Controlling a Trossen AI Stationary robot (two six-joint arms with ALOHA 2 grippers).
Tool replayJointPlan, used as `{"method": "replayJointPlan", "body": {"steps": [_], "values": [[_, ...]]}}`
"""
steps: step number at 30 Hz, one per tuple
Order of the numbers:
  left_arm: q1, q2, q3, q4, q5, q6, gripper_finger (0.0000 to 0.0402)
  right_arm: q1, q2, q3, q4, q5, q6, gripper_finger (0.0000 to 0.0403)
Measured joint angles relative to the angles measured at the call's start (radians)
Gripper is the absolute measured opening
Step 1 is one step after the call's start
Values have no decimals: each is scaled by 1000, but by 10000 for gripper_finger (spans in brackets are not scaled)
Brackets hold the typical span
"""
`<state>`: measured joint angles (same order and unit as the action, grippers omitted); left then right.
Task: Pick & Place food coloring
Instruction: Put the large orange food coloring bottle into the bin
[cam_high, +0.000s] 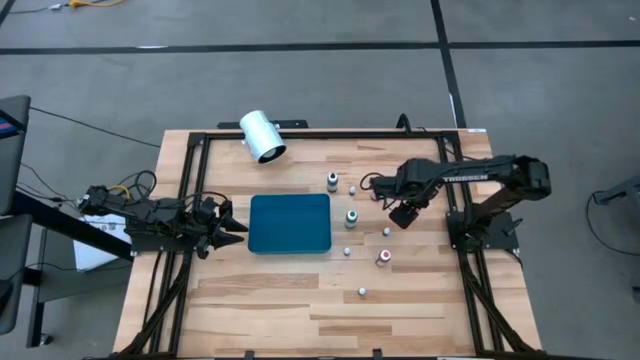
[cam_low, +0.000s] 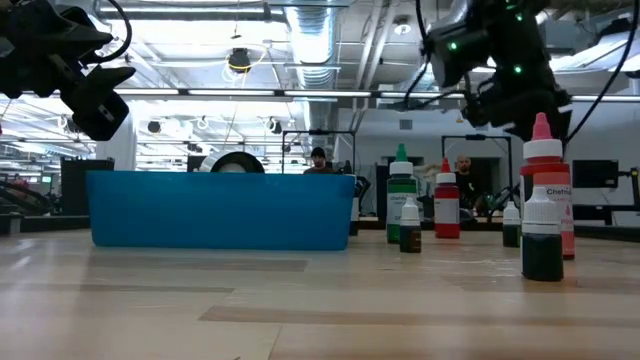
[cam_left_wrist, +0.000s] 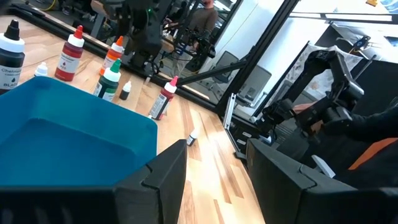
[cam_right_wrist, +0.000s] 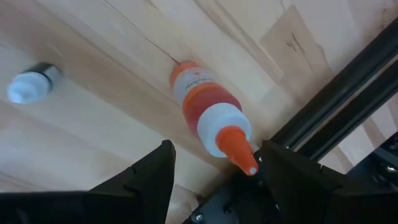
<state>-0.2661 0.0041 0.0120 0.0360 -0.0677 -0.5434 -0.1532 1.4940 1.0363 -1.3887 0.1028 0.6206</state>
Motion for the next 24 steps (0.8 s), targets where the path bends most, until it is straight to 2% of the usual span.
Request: {"method": "replayJointPlan", "body": {"steps": [5,13,24], "values": [[0,0,0,0,0,0,160,0,-3,-53,43,1,0,228],[0,0,0,3,-1,0,160,-10,-2,-58,182,3,-28,225],[0,0,0,5,-6,0,160,-59,-1,-58,190,2,-79,203]]}}
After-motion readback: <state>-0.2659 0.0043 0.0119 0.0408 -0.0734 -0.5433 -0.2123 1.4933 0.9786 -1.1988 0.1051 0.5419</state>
